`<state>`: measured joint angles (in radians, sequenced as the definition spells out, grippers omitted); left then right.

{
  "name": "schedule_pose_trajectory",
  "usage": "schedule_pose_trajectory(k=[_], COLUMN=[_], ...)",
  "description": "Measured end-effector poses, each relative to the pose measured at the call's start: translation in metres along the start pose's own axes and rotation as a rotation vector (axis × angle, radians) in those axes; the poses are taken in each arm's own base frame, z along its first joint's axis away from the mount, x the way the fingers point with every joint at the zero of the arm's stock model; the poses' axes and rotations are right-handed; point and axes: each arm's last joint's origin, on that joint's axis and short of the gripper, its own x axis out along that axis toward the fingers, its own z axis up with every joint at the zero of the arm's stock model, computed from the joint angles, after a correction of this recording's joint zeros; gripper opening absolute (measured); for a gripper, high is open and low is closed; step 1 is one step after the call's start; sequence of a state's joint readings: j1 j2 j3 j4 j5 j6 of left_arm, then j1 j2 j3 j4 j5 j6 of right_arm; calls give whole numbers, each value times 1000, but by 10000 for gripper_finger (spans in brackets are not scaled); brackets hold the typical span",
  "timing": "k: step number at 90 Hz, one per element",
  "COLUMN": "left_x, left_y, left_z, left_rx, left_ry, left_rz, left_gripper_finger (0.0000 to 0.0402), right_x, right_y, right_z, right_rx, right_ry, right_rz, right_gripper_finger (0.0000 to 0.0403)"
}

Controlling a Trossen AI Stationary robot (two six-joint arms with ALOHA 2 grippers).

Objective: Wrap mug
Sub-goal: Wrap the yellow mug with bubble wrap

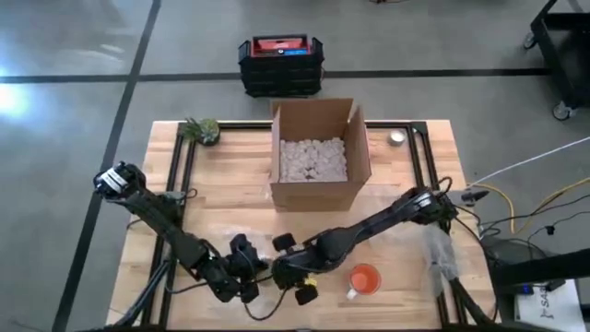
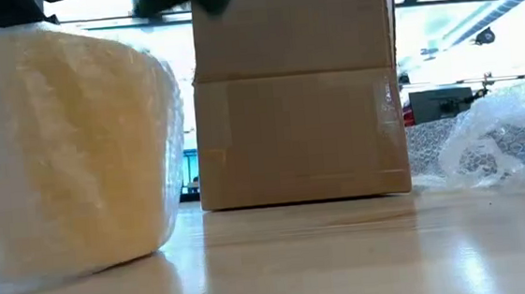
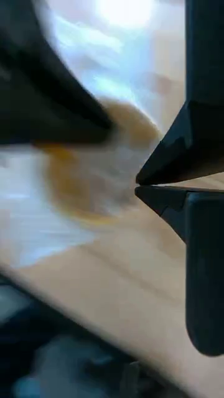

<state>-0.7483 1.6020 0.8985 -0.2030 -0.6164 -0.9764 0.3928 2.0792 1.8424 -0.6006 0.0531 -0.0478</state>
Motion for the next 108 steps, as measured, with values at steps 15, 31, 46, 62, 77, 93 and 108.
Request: schedule_pose_trajectory(k=[15, 31, 46, 62, 77, 93, 108], left_x=[0, 0, 0, -4, -20, -46, -72], left_y=[0, -1, -1, -2, -10, -11, -4], left_z=[0, 1, 1, 6, 23, 37, 34], left_rx=[17, 20, 14, 7, -1, 21, -127], left_ry=[-7, -21, -26, -28, -38, 39, 327], left_rz=[4, 3, -2, -19, -67, -43, 15], left_gripper_finger=[21, 21, 21, 21, 21, 21, 21], right_x=[-6, 14, 29, 39, 41, 41, 41], right_y=[-1, 2, 1, 1, 1, 1, 1], right_z=[-23, -47, -60, -66, -68, -68, -68], right_rx=[74, 125, 142, 143, 133, 126, 116], right_ry=[-202, -328, -332, -307, -301, -300, -295], right_rz=[-9, -3, -30, -46, -48, -49, -50], right_gripper_finger=[2, 2, 2, 2, 2, 2, 2])
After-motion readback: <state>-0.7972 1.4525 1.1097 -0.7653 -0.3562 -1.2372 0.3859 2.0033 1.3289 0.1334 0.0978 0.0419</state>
